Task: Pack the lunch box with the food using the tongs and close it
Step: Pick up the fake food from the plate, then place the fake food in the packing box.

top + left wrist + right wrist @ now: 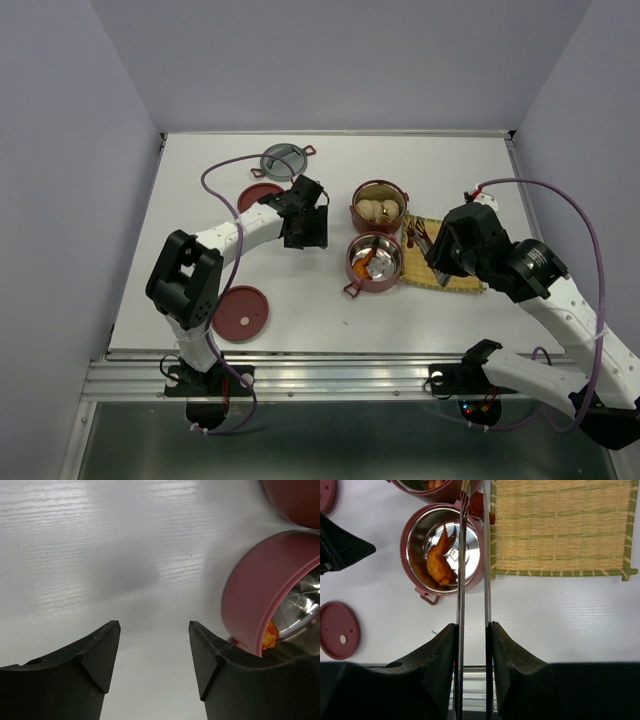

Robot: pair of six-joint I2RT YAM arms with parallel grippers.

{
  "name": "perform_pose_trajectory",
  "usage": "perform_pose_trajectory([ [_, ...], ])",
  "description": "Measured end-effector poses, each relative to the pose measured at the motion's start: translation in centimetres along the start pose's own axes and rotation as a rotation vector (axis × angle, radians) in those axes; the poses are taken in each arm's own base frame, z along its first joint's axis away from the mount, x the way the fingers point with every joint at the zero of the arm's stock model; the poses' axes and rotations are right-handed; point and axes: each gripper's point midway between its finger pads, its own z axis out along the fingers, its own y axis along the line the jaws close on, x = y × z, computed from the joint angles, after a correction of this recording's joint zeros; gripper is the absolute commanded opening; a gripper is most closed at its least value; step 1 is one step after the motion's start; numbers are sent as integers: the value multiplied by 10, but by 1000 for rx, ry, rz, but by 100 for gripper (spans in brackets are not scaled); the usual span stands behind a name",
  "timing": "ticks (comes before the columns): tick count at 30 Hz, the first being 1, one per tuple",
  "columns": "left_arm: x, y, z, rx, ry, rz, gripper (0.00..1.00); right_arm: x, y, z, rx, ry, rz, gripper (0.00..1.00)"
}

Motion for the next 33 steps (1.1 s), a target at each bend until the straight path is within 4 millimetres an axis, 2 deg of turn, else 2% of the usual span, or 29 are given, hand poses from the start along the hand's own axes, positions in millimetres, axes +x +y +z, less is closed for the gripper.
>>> perform_pose_trajectory([
  [11,-11,19,1,-44,-23,-38,68,2,14,-12,-97,38,-57,1],
  [19,-11,20,1,-47,-24,-37,68,10,27,-14,-178,84,-108,1],
  [24,-11,20,1,-48,-21,-37,68,19,39,-9,-250,114,-131,5],
  [26,-10,20,1,-49,-20,-37,68,26,39,-4,-252,131,-139,9],
  [29,-10,21,1,-49,-19,-37,68,38,35,6,-237,172,-149,21],
  [33,-10,21,1,-49,-19,-37,68,42,34,10,-229,185,-156,32],
])
